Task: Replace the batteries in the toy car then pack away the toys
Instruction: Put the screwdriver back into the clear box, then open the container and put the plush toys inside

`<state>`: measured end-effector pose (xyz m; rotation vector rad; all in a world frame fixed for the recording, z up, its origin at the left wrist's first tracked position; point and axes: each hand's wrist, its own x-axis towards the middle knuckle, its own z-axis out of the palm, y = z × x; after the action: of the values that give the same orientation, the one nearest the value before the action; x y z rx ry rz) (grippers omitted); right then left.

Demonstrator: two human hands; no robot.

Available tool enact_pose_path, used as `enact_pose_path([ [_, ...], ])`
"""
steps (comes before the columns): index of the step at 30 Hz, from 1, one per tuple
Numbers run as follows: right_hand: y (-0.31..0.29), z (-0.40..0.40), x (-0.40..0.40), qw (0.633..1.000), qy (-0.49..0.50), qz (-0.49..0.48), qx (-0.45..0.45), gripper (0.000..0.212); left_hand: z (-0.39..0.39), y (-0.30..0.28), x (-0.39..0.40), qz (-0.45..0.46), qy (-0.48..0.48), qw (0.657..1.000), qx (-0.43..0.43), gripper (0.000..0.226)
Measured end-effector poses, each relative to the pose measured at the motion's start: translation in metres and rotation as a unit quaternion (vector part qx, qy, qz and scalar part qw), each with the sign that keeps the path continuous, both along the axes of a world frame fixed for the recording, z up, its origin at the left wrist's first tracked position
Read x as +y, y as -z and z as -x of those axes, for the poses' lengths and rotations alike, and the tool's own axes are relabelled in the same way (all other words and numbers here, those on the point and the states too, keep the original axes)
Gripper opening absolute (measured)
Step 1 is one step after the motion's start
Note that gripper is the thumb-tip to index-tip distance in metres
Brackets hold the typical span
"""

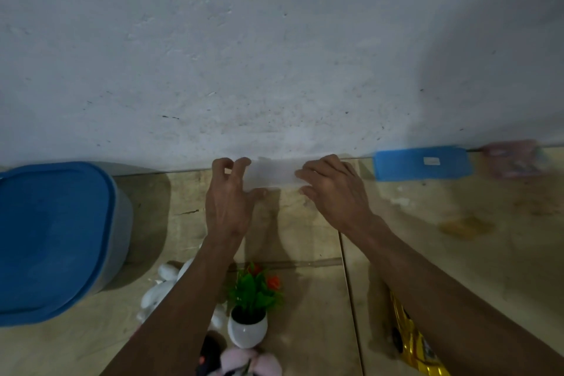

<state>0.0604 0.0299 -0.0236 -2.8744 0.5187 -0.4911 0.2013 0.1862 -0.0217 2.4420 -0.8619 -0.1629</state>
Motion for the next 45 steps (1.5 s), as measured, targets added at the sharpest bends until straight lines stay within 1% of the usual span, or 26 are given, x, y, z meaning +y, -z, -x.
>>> enact_pose_path([
  [3,0.006,-0.001,0.001,1.0,0.006,0.003,-0.015,0.027,-0.001,0.004,0.003,-0.014,0.026,0.999,-0.031,0.045],
  [6,0.013,0.004,0.002,1.0,0.005,0.012,-0.021,0.022,0.0,0.006,0.006,-0.024,0.052,0.997,-0.059,0.029],
  [8,0.016,0.007,0.002,1.0,0.008,0.017,-0.021,0.02,0.0,0.006,0.007,-0.032,0.066,0.994,-0.082,0.022],
  [11,0.016,0.009,0.002,0.999,0.017,0.017,-0.033,0.018,-0.002,0.007,0.006,-0.042,0.077,0.991,-0.099,0.016],
  [14,0.018,0.008,0.006,0.999,0.023,0.024,-0.036,0.015,-0.002,0.011,0.006,-0.047,0.091,0.989,-0.111,0.019],
  [19,0.024,0.007,0.008,0.999,0.034,0.024,-0.016,0.023,-0.003,0.008,0.006,-0.07,0.09,0.988,-0.103,0.01],
  [22,0.023,0.005,0.012,0.999,0.046,0.022,0.0,0.028,-0.001,0.001,0.004,-0.095,0.09,0.986,-0.104,0.012],
  [24,0.017,0.002,0.015,0.998,0.053,0.006,0.024,0.029,0.001,-0.006,0.003,-0.12,0.084,0.986,-0.083,0.017],
  [28,-0.006,-0.001,0.021,0.983,0.068,-0.112,0.132,0.039,0.005,-0.019,0.001,-0.191,0.097,0.976,-0.037,0.034],
  [30,-0.021,0.003,0.027,0.972,0.086,-0.179,0.128,0.043,0.007,-0.028,0.003,-0.216,0.109,0.97,0.0,0.043],
  [31,-0.028,0.006,0.032,0.968,0.097,-0.208,0.105,0.044,0.009,-0.032,0.005,-0.216,0.111,0.97,0.017,0.047],
  [33,-0.044,0.013,0.043,0.961,0.11,-0.25,0.051,0.043,0.014,-0.043,0.014,-0.182,0.101,0.977,0.039,0.051],
  [35,-0.059,0.023,0.056,0.952,0.122,-0.279,0.009,0.04,0.024,-0.056,0.029,-0.137,0.088,0.986,0.046,0.05],
  [40,-0.096,0.061,0.098,0.927,0.143,-0.341,-0.055,0.037,0.068,-0.095,0.072,-0.025,0.045,0.997,0.061,0.045],
  [45,-0.133,0.103,0.156,0.887,0.16,-0.422,-0.101,0.033,0.127,-0.134,0.124,0.029,0.023,0.997,0.073,0.04],
])
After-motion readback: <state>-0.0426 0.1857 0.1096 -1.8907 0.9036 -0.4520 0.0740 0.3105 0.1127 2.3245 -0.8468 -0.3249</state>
